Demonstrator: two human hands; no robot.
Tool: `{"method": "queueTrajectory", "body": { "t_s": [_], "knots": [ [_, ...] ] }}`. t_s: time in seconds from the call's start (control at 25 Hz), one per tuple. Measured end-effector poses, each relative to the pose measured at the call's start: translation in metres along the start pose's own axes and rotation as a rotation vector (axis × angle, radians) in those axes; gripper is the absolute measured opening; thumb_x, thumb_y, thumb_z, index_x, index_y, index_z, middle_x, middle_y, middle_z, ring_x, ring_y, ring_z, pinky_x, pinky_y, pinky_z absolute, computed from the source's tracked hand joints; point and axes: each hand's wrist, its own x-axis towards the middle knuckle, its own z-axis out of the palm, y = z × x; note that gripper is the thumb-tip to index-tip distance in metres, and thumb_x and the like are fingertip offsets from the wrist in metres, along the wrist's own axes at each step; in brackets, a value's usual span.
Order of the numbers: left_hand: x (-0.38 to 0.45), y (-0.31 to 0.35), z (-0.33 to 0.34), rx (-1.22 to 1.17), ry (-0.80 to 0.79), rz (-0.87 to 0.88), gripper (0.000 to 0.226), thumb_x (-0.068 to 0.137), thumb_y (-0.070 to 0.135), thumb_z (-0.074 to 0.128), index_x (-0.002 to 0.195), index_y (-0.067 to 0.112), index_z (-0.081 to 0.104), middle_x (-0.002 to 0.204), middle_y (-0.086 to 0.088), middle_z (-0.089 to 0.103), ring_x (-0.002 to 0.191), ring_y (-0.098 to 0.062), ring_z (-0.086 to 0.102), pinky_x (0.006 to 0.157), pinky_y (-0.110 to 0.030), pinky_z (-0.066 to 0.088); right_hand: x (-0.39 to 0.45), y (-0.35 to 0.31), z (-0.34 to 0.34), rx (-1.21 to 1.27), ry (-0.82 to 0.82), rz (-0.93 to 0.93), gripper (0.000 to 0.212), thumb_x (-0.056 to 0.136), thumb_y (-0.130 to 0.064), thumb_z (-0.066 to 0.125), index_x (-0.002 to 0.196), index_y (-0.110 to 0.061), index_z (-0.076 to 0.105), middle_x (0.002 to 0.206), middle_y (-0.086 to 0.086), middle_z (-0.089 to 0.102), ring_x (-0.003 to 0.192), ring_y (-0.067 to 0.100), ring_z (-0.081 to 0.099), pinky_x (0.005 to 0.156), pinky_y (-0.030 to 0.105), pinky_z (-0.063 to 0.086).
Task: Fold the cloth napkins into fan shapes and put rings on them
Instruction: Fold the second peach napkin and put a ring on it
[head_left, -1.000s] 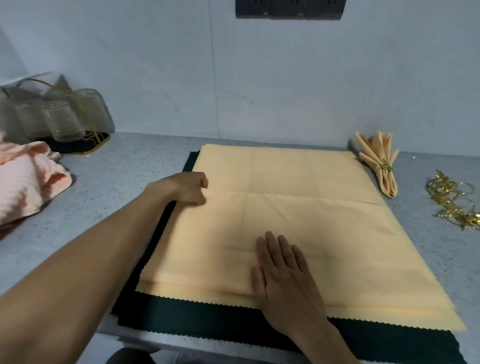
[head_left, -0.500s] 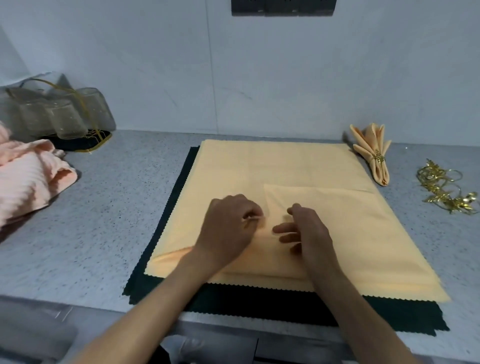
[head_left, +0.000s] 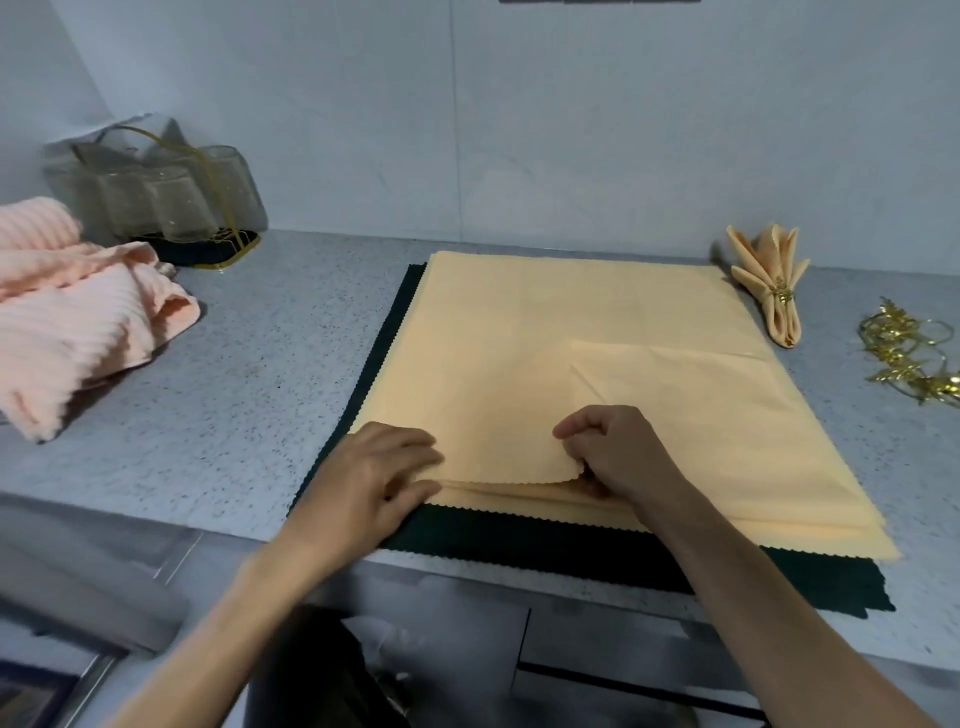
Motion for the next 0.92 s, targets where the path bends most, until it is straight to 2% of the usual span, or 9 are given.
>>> {"method": "queueTrajectory", "body": {
  "t_s": [0.16,0.28,0.36,0.44,0.6,0.76,0.92],
  "knots": [
    [-0.032,-0.037,-0.035,-0.032,0.042,-0.150,0.038,0.088,0.052,0.056,0.105,0.026,0.077,0.111,0.017,0.070,0.103,-0.001,0.063,0.090,-0.021,0.048,0.000,-0.001,-0.001,-0.003,-0.036,0.008,0.020,0.085,0.003,0.057,0.089,-0.011,0.071,0.060,0.005,0.060,0.047,0.017,0.055,0.049,0.028,0.046],
    [-0.036,-0.042,-0.041,-0.102,0.067,-0.175,0.023,0.086,0.040,0.073,0.102,0.025,0.078,0.104,0.018,0.072,0.099,0.007,0.064,0.090,-0.018,0.050,0.001,0.000,-0.002,-0.024,-0.053,-0.005,0.019,0.083,0.007,0.060,0.090,-0.008,0.070,0.053,-0.001,0.053,0.050,0.019,0.056,0.053,0.031,0.049],
    [-0.036,-0.043,-0.040,-0.100,0.100,-0.184,0.021,0.080,0.027,0.074,0.099,0.022,0.079,0.101,0.017,0.072,0.097,0.005,0.065,0.088,-0.020,0.052,0.003,0.001,-0.001,-0.058,-0.053,-0.025,0.019,0.081,0.007,0.063,0.087,-0.009,0.070,0.048,-0.007,0.048,0.054,0.020,0.054,0.061,0.036,0.049],
    [-0.036,-0.040,-0.036,-0.098,0.122,-0.195,0.020,0.078,0.025,0.074,0.097,0.021,0.079,0.100,0.018,0.071,0.095,0.003,0.066,0.086,-0.023,0.053,0.002,-0.001,-0.001,-0.070,-0.046,-0.018,0.018,0.081,0.007,0.064,0.085,-0.010,0.070,0.046,-0.011,0.050,0.057,0.020,0.055,0.065,0.037,0.049],
    [-0.035,-0.039,-0.032,-0.096,0.147,-0.214,0.019,0.079,0.026,0.074,0.095,0.021,0.080,0.099,0.016,0.073,0.095,-0.003,0.067,0.086,-0.028,0.052,0.001,-0.005,-0.003,-0.045,-0.023,0.027,0.017,0.079,0.007,0.061,0.082,-0.007,0.071,0.055,0.002,0.060,0.049,0.017,0.057,0.062,0.038,0.055],
    [-0.036,-0.038,-0.030,-0.109,0.155,-0.213,0.016,0.078,0.023,0.076,0.094,0.021,0.080,0.098,0.015,0.073,0.095,-0.003,0.067,0.086,-0.028,0.053,0.000,-0.004,-0.003,-0.122,0.005,-0.022,0.017,0.082,-0.003,0.059,0.075,-0.010,0.072,0.057,0.001,0.063,0.051,0.018,0.062,0.063,0.044,0.060],
    [-0.036,-0.036,-0.029,-0.125,0.184,-0.245,0.015,0.077,0.022,0.077,0.092,0.021,0.080,0.096,0.016,0.073,0.094,0.001,0.065,0.087,-0.023,0.051,0.002,-0.003,0.000,-0.190,0.017,-0.013,0.016,0.082,-0.008,0.061,0.071,-0.013,0.072,0.058,-0.001,0.065,0.049,0.018,0.064,0.063,0.041,0.062]
  ]
}}
